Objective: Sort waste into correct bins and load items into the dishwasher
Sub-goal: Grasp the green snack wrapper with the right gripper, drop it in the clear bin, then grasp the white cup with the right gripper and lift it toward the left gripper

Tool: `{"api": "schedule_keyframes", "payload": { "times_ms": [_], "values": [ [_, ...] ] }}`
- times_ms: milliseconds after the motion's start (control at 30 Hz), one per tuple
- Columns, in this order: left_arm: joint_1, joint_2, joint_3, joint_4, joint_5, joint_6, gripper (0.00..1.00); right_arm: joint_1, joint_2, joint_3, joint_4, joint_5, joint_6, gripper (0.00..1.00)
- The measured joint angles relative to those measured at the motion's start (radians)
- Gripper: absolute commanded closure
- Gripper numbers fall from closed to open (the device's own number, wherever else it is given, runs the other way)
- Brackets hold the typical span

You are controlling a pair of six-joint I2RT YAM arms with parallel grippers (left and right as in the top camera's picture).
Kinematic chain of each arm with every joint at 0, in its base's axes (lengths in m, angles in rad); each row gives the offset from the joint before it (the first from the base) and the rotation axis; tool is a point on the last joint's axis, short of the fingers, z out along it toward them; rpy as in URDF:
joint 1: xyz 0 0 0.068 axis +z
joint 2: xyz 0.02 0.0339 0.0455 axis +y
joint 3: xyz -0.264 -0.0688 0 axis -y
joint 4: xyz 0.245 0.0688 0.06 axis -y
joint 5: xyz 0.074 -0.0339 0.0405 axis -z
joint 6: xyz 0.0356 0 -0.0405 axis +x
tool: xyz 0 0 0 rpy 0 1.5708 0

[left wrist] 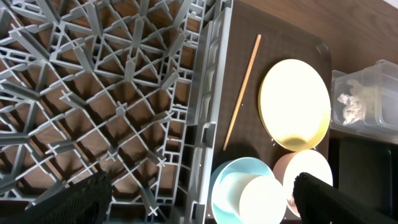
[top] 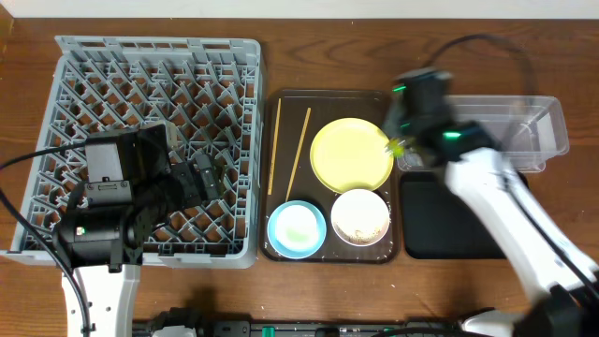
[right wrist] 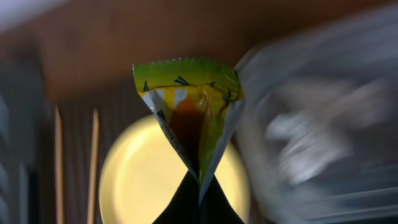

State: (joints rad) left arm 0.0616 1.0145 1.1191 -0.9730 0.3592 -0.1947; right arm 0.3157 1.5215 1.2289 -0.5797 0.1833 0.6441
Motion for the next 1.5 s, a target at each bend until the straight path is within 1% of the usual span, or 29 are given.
{"api": "schedule_keyframes", "payload": {
  "times_ms": [100,167,200,233,267,300,333,400,467,567,600,667,733,833,933,1033,1133,1233,1400,1433,1467,1500],
  "values": [
    [0.0,0.0,0.0,0.0,0.0,0.0,0.06,-0.12,-0.039,0.009,-0.001,0.008,-0.011,0.99],
    [0.0,0.0,0.0,0.0,0.0,0.0,0.06,-0.177,-0.018,0.008,-0.003,0.011,-0.012,0.97],
    [0.0,0.0,0.0,0.0,0.0,0.0,0.06,-0.205,0.007,0.006,0.0,0.011,-0.009,0.9],
    [0.0,0.0,0.0,0.0,0.0,0.0,0.06,-0.221,0.03,0.005,0.004,0.012,-0.003,0.68],
    [0.0,0.0,0.0,0.0,0.0,0.0,0.06,-0.238,0.062,0.003,0.015,0.012,0.001,0.52],
    [0.0,0.0,0.0,0.0,0.0,0.0,0.06,-0.252,0.093,0.0,0.032,0.006,-0.007,0.42],
    [0.0,0.0,0.0,0.0,0.0,0.0,0.06,-0.263,0.122,-0.003,0.049,-0.003,-0.021,0.39],
    [0.0,0.0,0.0,0.0,0.0,0.0,0.06,-0.278,0.162,-0.01,0.06,-0.042,-0.06,0.37],
    [0.0,0.0,0.0,0.0,0.0,0.0,0.06,-0.289,0.167,-0.011,0.05,-0.08,-0.087,0.37],
    [0.0,0.0,0.0,0.0,0.0,0.0,0.06,-0.295,0.118,-0.011,0.018,-0.141,-0.115,0.39],
    [0.0,0.0,0.0,0.0,0.0,0.0,0.06,-0.295,0.087,-0.011,0.005,-0.167,-0.124,0.41],
    [0.0,0.0,0.0,0.0,0.0,0.0,0.06,-0.292,0.013,-0.011,-0.025,-0.22,-0.142,0.48],
    [0.0,0.0,0.0,0.0,0.0,0.0,0.06,-0.28,-0.077,-0.011,-0.067,-0.299,-0.177,0.51],
    [0.0,0.0,0.0,0.0,0.0,0.0,0.06,-0.219,-0.183,0.001,-0.143,-0.423,-0.236,0.54],
    [0.0,0.0,0.0,0.0,0.0,0.0,0.06,-0.111,-0.225,0.008,-0.245,-0.506,-0.286,0.55],
    [0.0,0.0,0.0,0.0,0.0,0.0,0.06,0.029,-0.212,0.001,-0.295,-0.548,-0.321,0.55],
    [0.0,0.0,0.0,0.0,0.0,0.0,0.06,0.182,-0.174,-0.031,-0.266,-0.555,-0.335,0.54],
    [0.0,0.0,0.0,0.0,0.0,0.0,0.06,0.3,-0.114,-0.06,-0.224,-0.521,-0.323,0.53],
    [0.0,0.0,0.0,0.0,0.0,0.0,0.06,0.422,0.024,-0.091,-0.149,-0.43,-0.28,0.54],
    [0.0,0.0,0.0,0.0,0.0,0.0,0.06,0.438,0.056,-0.093,-0.13,-0.42,-0.273,0.56],
    [0.0,0.0,0.0,0.0,0.0,0.0,0.06,0.451,0.087,-0.093,-0.11,-0.411,-0.268,0.61],
    [0.0,0.0,0.0,0.0,0.0,0.0,0.06,0.463,0.117,-0.093,-0.092,-0.407,-0.261,0.68]
  ]
}}
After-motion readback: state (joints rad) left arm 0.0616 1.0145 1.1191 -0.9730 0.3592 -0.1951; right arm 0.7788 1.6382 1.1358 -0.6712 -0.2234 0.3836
